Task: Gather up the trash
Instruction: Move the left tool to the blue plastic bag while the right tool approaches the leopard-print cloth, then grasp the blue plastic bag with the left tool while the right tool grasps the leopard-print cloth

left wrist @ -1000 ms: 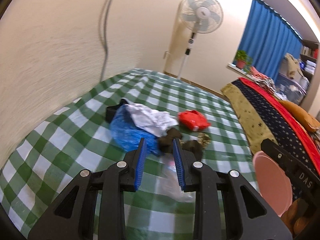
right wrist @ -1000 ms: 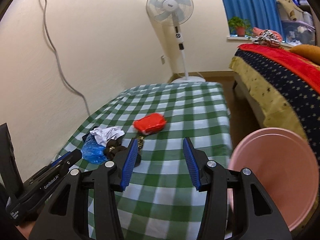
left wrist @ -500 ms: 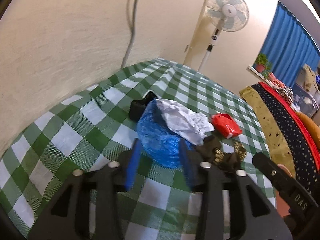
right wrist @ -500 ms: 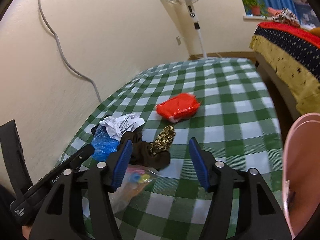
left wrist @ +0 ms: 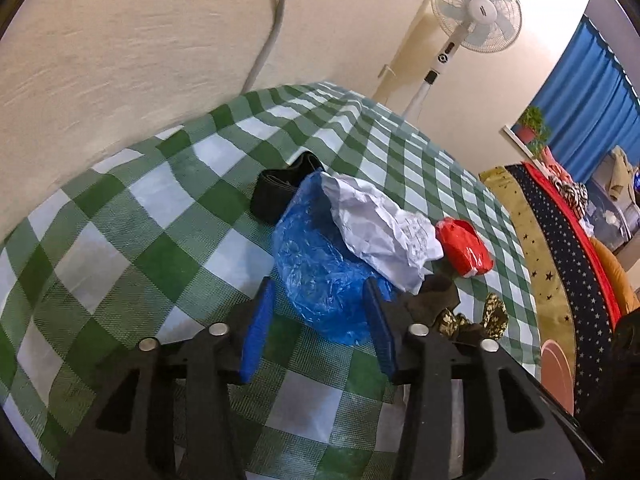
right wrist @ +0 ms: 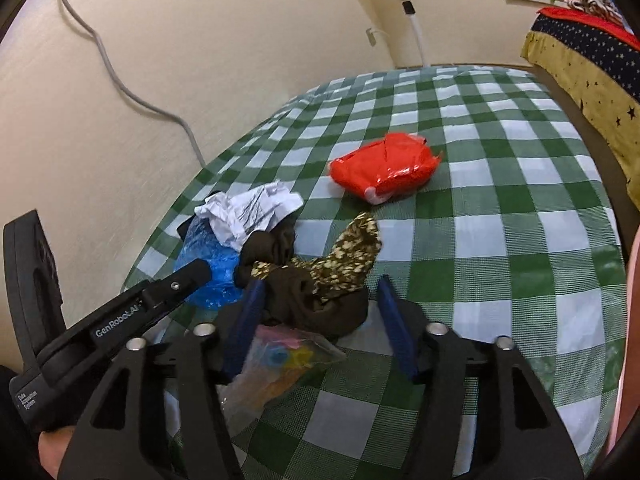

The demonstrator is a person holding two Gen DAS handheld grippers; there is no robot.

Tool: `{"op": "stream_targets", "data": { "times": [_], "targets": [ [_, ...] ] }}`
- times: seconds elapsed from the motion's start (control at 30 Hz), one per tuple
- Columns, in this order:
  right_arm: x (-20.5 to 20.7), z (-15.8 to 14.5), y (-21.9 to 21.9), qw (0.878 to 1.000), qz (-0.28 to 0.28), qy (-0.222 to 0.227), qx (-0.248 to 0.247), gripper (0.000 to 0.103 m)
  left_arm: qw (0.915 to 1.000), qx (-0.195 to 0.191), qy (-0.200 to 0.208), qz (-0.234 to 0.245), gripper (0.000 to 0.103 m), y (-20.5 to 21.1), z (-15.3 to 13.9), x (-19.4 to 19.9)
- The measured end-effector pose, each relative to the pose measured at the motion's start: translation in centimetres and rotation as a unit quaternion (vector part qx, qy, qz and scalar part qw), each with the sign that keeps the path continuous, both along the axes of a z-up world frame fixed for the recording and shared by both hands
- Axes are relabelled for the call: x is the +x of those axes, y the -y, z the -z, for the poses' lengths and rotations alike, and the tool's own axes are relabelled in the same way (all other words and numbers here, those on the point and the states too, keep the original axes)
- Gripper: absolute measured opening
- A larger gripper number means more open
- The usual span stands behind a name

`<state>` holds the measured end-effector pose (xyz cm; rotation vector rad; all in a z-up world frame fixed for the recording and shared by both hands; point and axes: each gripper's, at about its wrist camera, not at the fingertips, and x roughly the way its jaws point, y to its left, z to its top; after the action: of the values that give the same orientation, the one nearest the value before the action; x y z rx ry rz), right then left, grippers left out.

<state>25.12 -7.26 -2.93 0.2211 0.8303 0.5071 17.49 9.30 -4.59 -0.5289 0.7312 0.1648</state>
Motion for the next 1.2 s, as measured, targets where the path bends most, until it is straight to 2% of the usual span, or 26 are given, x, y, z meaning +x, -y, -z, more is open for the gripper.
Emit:
{"op": "stream_targets", "data": {
  "times": [0.07,0.17,0.3,0.9,1.2],
  "targets": [
    [-0.1,-0.1,-0.2,1.0,-0.007,0.003,-0.002,0.033,1.0,-0.002,0.0,0.009,0.025,0.2,0.1,0.1],
    [-0.4,-0.4,-0.4,1.0,-0.008,0.014,-0.01,0.019,0.9998,-0.006,0.002,0.016,0.006,0.5,0.0,0.1],
    [-0.8,-1.4,0.3,0.999,0.002,0.033,-0.015,0.008,0.9997,0.005,0.016,0.019,0.004,0.8,-1.2,-0.3],
    [-7.3,-8.1,4.8,0.988,0.066,0.129,-0.051,0.006,0.9947,0.049,0.067,0.061,0.003,2.8,-6.4,-5.3],
    [-10.0,-11.0,7.3,0.984,0.095,0.144,-0.055,0.006,0.9902,0.064,0.086,0.09,0.003,4.4,-7.9,-7.6]
  ]
}}
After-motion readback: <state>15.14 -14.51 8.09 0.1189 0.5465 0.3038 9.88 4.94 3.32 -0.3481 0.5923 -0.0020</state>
